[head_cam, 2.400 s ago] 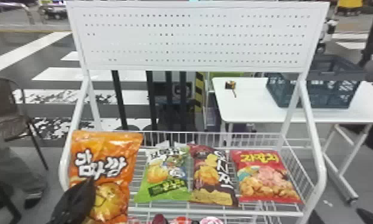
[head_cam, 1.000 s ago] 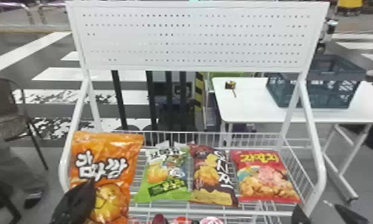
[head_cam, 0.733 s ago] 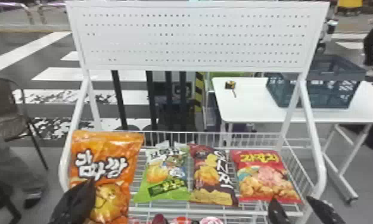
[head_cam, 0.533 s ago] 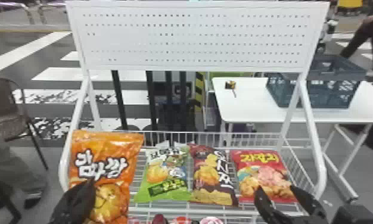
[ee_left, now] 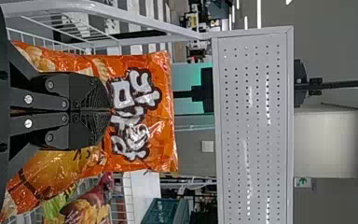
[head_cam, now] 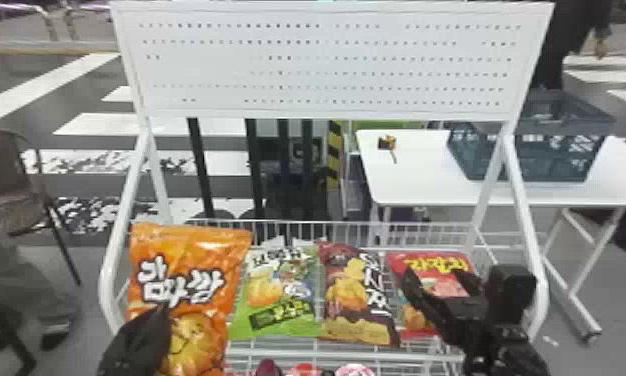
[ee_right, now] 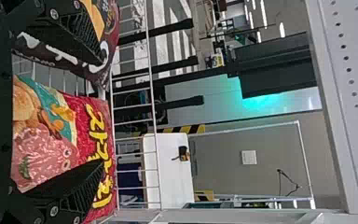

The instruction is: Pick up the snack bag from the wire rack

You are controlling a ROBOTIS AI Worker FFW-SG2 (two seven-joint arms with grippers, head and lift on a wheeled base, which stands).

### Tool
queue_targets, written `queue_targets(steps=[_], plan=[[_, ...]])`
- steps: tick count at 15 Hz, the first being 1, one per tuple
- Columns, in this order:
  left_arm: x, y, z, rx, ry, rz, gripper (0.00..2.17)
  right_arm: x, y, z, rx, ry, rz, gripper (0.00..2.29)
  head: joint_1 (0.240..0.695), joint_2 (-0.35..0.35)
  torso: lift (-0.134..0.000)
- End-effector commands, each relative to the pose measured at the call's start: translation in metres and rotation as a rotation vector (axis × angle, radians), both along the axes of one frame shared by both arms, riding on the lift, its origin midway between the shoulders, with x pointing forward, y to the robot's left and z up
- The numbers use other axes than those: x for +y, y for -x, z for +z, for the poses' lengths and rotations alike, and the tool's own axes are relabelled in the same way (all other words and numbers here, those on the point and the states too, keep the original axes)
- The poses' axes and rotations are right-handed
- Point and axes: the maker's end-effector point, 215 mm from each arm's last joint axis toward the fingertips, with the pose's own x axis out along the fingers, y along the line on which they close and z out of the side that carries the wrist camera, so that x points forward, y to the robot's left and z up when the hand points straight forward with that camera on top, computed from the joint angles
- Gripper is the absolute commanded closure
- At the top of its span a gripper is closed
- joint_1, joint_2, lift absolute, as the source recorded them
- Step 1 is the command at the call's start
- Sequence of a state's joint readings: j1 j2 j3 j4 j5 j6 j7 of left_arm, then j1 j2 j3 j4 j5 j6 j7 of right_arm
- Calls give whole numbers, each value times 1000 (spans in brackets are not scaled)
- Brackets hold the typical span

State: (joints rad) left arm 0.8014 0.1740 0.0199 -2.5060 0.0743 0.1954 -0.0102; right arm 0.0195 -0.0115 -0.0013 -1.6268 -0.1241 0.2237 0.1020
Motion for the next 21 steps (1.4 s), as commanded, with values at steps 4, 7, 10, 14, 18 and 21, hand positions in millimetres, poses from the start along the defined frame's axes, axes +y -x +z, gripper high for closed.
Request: queue_targets(steps=[4, 7, 10, 14, 18, 21], plan=[[-1, -5, -1, -6, -5, 0, 1828, -12, -19, -22, 96, 98, -8, 151, 499, 0, 0], [-3, -10, 0, -14, -4, -2, 1828, -19, -13, -47, 197, 147, -19, 157, 499, 0, 0], [-5, -13, -5, -7, -7, -5, 1828, -20, -7, -58, 258, 152, -23, 799, 499, 0, 0], [-5, -16, -8, -4, -14, -7, 1828, -22, -5, -56, 264, 160, -41, 2051, 499, 0, 0], [-5, -16, -10, 2, -17, -6, 1828, -27, -4, -57, 267, 170, -57, 2223, 499, 0, 0], [-5, -15, -11, 5, -17, -6, 1828, -23, 2, -39, 227, 145, -63, 2223, 499, 0, 0]])
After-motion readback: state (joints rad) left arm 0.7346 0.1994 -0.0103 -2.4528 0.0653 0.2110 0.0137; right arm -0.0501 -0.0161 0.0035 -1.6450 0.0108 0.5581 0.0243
